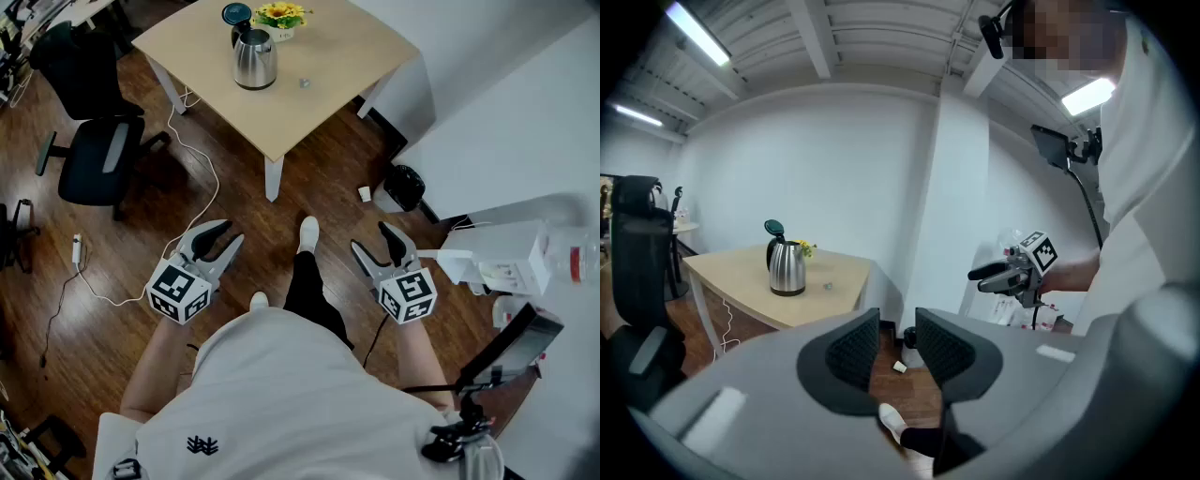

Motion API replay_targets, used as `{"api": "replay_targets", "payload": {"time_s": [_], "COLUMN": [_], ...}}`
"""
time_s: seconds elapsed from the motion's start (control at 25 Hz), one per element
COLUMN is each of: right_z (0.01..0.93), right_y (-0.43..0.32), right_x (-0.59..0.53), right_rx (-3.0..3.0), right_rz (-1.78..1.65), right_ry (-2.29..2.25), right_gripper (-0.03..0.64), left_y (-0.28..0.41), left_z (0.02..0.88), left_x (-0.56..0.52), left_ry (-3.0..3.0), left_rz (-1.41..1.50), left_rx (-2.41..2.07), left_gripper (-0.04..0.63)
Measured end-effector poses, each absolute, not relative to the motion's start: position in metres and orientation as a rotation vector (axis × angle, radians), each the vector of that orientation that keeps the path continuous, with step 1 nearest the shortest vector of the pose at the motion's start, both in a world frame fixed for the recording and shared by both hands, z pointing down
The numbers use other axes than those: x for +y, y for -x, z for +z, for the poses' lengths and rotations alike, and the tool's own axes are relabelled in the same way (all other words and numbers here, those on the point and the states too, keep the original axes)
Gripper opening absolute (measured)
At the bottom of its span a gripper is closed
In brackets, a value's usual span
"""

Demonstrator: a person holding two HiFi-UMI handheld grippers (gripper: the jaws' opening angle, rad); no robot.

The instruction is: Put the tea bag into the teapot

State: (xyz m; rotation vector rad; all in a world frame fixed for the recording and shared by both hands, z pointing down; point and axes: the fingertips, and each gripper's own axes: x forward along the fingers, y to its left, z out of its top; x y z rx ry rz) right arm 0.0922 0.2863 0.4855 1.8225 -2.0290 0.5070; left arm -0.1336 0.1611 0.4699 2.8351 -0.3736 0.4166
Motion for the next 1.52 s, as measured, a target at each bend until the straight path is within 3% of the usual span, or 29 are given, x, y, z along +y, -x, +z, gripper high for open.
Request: {"api": "replay_targets", "payload": {"time_s": [0.36,0.72,1.16,1.36,1.44,1.52], "right_z": [0.504,0.578,0.725,0.741,0.741,0.741], "right_y": [-0.223,-0.281,-0.294,-0.297,-0.295,-0.296], "right_x": [0.059,-0.138,-0.233,-0.24,-0.241,-0.239], "right_rx": [-2.18,-2.216,-1.997,-1.964,-1.963,-1.947], "right_rz": [0.436,0.396,0.562,0.6,0.6,0.594], "right_ry": [-1.608,-1.302,-1.221,-1.242,-1.244,-1.254], "right_gripper": [0.292,0.287,0.258,0.229,0.193,0.098], "left_y": [0.014,-0.063,-0.033,-0.009,-0.005,-0.003], "left_z": [0.467,0.449,0.453,0.462,0.462,0.462], "left_x": [0.016,-0.064,-0.097,-0.107,-0.111,-0.112], "left_ry": [-2.806,-2.722,-2.657,-2.634,-2.632,-2.636], "left_rz": [0.469,0.458,0.512,0.519,0.513,0.51], "left_rx": [-0.602,-0.741,-0.838,-0.858,-0.855,-0.844], "left_gripper": [0.095,0.095,0.095,0.095,0.095,0.095]}}
